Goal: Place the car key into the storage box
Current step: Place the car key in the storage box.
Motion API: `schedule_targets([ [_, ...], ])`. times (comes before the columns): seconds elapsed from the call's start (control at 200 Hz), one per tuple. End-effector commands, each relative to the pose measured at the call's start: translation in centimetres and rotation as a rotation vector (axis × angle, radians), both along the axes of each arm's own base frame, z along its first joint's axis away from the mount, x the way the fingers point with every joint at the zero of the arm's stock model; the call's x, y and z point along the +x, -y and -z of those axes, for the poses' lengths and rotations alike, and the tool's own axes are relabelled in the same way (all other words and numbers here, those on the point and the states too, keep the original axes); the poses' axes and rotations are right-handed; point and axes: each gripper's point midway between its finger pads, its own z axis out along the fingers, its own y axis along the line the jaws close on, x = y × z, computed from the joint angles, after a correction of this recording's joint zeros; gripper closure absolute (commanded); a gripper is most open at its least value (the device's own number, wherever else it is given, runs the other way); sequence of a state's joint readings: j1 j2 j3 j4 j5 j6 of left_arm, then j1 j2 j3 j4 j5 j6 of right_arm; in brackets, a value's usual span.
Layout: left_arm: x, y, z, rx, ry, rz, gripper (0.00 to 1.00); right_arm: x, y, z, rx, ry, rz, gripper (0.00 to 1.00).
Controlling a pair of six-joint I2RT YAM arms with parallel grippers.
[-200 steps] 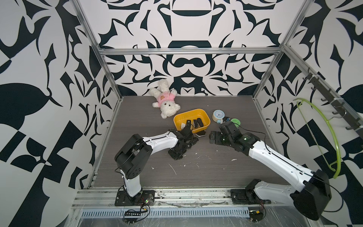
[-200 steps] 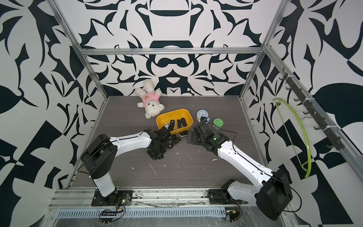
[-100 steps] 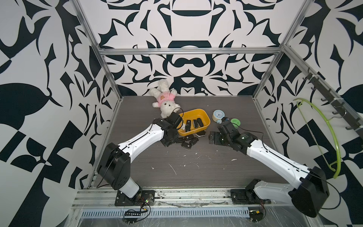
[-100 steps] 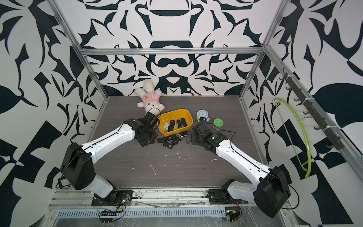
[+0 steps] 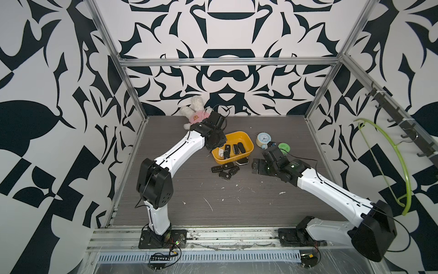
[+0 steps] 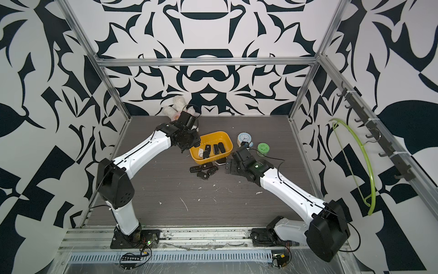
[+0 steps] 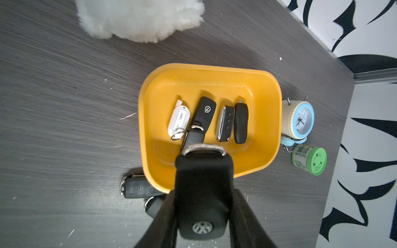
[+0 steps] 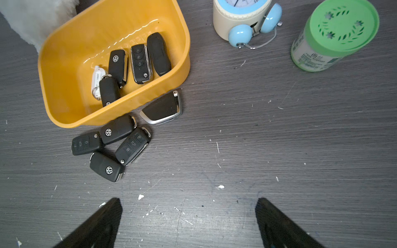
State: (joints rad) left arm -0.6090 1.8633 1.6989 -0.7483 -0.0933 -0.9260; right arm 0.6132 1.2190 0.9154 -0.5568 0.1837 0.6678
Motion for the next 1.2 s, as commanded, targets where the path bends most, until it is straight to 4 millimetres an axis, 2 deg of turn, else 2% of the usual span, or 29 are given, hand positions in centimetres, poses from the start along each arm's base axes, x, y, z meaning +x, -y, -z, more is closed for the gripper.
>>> schedule_targets([
  [0.0,0.4,1.0,2.3,0.02,-0.047,0.073,1.0,0.6,-0.4,-1.5,0.028,0.038,0.015,0.0],
  [0.29,0.9,1.5,8.4,0.073,-0.152,0.061,1.0,0.0,0.2,-1.3,0.024,0.034,0.027,0.0],
  [0.815,1.0,0.9,13.2,0.138,-0.233,0.034,0.99,0.2,-0.1,-1.2,0.028,0.03,0.023,0.0],
  [0.88,0.9,1.0,13.4,0.136,-0.242,0.037,0.88,0.2,-0.1,-1.1,0.024,0.027,0.022,0.0],
  [0.98,1.0,1.0,13.3,0.136,-0.239,0.039,0.56,0.3,-0.2,-0.9,0.021,0.023,0.018,0.0],
  [1.01,1.1,0.9,13.1,0.138,-0.234,0.037,0.49,0.3,-0.2,-0.8,0.02,0.022,0.019,0.0],
  [1.125,1.4,0.8,12.2,0.134,-0.213,0.036,0.32,0.3,-1.1,-0.3,0.041,-0.001,-0.016,0.0],
  [1.195,1.8,0.9,11.2,0.123,-0.194,0.036,0.27,0.4,-1.6,0.1,0.047,-0.009,-0.04,0.0],
])
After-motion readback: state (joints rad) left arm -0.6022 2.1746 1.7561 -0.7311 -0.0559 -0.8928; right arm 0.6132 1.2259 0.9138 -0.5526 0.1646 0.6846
